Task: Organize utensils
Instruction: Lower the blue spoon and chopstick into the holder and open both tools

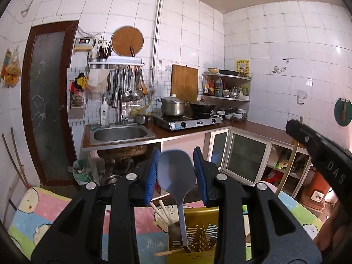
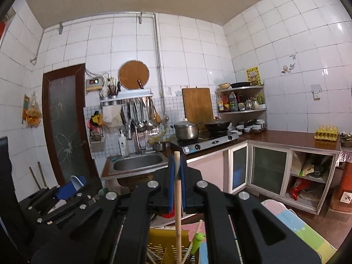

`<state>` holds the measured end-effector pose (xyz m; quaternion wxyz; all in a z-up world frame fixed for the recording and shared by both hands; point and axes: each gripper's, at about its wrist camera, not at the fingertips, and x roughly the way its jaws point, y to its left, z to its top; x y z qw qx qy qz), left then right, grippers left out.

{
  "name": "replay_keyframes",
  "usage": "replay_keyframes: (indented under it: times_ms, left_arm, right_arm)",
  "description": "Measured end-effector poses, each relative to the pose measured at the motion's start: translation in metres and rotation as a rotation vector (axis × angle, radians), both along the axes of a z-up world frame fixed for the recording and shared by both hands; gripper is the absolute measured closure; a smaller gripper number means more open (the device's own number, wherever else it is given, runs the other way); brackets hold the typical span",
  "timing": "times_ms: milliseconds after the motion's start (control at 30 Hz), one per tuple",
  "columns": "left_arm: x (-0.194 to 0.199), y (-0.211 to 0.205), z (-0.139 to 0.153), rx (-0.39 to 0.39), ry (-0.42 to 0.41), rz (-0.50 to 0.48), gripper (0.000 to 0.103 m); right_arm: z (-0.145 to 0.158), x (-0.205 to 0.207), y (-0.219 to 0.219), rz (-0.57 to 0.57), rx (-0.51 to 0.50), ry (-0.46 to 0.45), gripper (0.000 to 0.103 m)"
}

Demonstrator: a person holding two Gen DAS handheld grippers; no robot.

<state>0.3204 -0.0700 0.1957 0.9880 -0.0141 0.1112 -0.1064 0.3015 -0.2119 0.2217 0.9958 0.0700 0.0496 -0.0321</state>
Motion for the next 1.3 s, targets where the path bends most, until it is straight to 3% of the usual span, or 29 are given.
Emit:
replay_keyframes:
  times_ms: [167, 633, 867, 1300]
  left_arm:
    - [0.013, -0.001, -0.018, 0.022, 0.017, 0.003, 0.072]
    - [0.022, 0.0, -0.031, 0.026, 0.029, -0.007, 0.072]
    - [0.028, 0.003, -0.046, 0.028, 0.058, -0.007, 0.072]
    - [0.038, 0.016, -0.09, 0.02, 0.181, -0.021, 0.072]
  right_arm:
    - [-0.015, 0.014, -0.005, -0.018, 0.003, 0.026, 0.098]
    - [-0.003, 0.012, -0.009, -0.029, 0.001, -0.011, 0.098]
    - [-0.03, 0.019, -0.013, -0.03, -0.005, 0.045, 0.098]
    - [-0.105, 0.044, -0.025, 0.018, -0.018, 0.263, 0.097]
